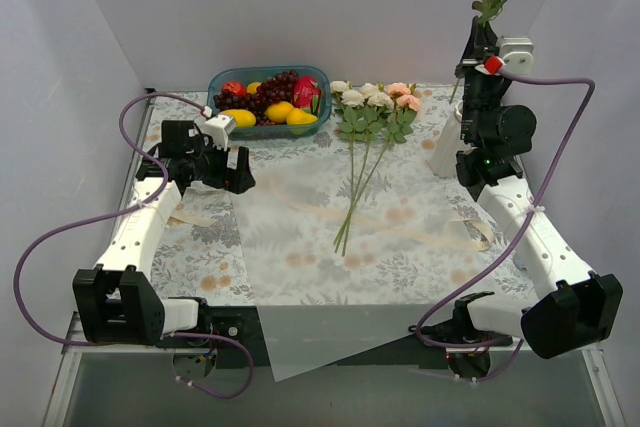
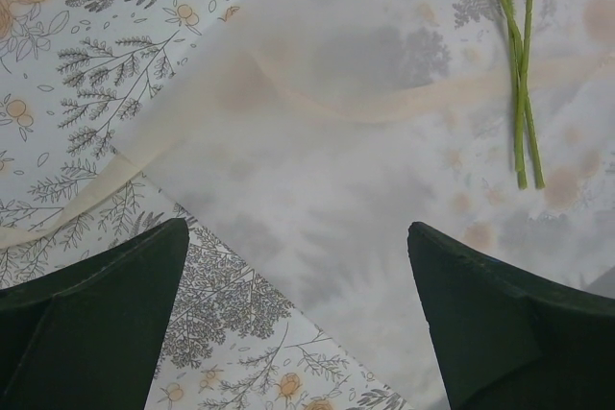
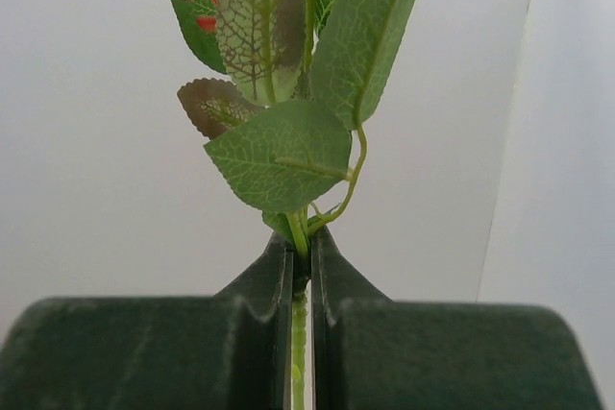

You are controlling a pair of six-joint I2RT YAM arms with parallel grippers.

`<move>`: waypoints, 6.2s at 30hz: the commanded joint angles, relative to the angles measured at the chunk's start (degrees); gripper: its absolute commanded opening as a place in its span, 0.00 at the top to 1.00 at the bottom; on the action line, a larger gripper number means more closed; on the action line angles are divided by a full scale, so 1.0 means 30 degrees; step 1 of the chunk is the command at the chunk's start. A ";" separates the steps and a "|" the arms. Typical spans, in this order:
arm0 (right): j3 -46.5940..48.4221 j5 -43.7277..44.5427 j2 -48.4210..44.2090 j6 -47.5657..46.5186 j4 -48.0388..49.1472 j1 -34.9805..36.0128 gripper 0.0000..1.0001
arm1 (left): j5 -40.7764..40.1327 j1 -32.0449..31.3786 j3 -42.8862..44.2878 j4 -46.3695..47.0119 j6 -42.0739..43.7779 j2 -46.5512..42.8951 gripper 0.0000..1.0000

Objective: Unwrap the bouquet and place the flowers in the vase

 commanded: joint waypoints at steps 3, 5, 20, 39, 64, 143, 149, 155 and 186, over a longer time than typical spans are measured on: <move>0.0751 0.0549 0.0332 -0.1597 0.2402 -0.0378 0.99 | 0.0360 0.0057 0.1049 -0.0413 0.0277 0.0424 0.02; 0.0780 0.1048 0.0420 -0.1891 0.2431 -0.0611 0.99 | 0.0097 0.0086 0.1136 -0.0706 0.0307 0.0571 0.02; -0.1679 0.1107 0.0859 -0.0340 0.4218 -0.2750 0.99 | 0.0389 0.0086 0.1900 -0.2231 0.0542 0.0865 0.02; -0.4346 0.1722 0.1240 0.1211 0.4108 -0.3338 0.95 | -0.0051 0.0086 0.2075 -0.2407 0.0923 0.0484 0.02; 0.3065 0.7429 -0.1868 0.3292 -1.5231 0.6967 0.02 | -0.0138 0.0086 0.2397 -0.2758 0.1010 -0.0483 0.02; 0.6316 -1.0845 1.5918 -0.6144 -2.1914 0.5334 0.62 | -0.0607 0.0262 0.2602 -0.3960 0.1947 -0.1156 0.02; 0.7284 -1.1021 1.5335 -0.5672 -2.2120 0.5334 0.91 | -0.0724 0.0291 0.2748 -0.4135 0.2006 -0.1333 0.02; 0.9303 -1.1635 1.4018 -0.4852 -2.2735 0.5334 0.99 | -0.0607 0.0291 0.2837 -0.4194 0.1889 -0.1655 0.02; -0.2294 -0.1299 -0.1660 0.0481 0.5237 -0.1373 0.99 | -0.0139 0.0525 0.1840 -0.3637 0.1772 -0.1802 0.02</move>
